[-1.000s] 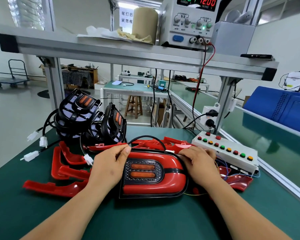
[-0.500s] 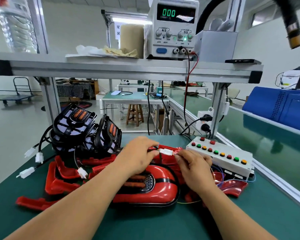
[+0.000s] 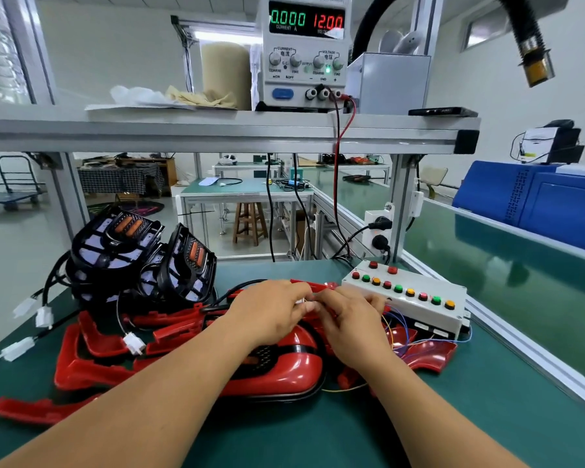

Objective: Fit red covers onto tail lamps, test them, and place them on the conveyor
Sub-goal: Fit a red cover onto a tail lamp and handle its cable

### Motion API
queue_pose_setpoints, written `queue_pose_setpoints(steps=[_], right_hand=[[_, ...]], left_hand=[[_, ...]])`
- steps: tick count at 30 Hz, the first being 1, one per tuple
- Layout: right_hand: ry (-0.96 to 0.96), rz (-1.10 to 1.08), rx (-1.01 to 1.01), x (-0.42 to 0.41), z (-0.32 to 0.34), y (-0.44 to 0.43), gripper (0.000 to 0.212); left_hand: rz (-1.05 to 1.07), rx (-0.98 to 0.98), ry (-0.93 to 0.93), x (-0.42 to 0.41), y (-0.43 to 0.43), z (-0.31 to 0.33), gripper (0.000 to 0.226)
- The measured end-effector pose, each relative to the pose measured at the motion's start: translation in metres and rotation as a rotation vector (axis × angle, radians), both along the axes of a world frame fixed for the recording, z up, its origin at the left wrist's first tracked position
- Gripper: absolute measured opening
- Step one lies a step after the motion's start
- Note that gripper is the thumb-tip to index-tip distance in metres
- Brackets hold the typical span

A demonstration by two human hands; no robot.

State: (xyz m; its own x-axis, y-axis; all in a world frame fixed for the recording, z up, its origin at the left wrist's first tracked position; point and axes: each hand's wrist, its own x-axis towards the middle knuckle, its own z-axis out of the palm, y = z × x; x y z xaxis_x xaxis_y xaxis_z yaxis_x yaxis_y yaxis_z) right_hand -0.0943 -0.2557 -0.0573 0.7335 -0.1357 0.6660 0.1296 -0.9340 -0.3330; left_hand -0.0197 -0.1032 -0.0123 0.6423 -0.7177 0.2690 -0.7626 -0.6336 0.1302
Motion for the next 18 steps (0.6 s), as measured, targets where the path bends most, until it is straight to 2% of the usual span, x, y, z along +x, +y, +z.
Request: queue_pose_setpoints(steps=[7,14,16,18], right_hand=[[0.034,0.013,-0.016,-0.001,0.001,0.001,0.017],[0.03,-0.026,-0.001,0.0,-0.001,-0.002,0.018],[0.081,-0.132,0.013,0.0,-0.001,-0.007,0.022],[0.179,-0.231,0.003,0.0,0.0,-0.013,0.025]], left_hand=[[0.04,-0.019,-0.033,-0.001,0.003,-0.001,0.031],[0.141,-0.011,0.025,-0.002,0.011,0.006,0.048],[0.141,-0.098,0.117,0.001,0.019,0.012,0.05],[0.132,-0.272,0.188,0.006,0.03,0.019,0.04]])
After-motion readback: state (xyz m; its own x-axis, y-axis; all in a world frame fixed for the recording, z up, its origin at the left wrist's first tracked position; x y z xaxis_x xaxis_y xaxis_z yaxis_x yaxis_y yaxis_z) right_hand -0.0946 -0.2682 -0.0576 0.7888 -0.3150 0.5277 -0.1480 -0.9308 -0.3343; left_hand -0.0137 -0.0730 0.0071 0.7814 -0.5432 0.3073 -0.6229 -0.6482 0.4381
